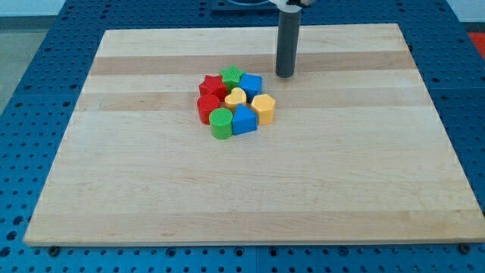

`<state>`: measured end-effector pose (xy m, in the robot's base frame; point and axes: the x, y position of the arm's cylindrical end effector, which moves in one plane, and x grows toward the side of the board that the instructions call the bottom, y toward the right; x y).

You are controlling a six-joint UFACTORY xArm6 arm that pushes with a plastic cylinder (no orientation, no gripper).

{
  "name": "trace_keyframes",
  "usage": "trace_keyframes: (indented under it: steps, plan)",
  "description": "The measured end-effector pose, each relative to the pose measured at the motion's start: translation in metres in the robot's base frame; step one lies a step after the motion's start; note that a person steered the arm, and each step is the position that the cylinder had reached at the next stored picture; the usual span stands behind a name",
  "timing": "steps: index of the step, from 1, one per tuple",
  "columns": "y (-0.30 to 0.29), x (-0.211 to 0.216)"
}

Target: Separate the blue cube and the green star

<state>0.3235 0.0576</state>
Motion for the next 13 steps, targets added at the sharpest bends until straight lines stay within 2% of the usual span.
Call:
trace_keyframes:
  steps: [4,8,11,13]
  plan:
    - [-0.050,0.000]
    - [-0.062,0.007]
    - [-0.088,0.054]
    - [-0.093,0.061]
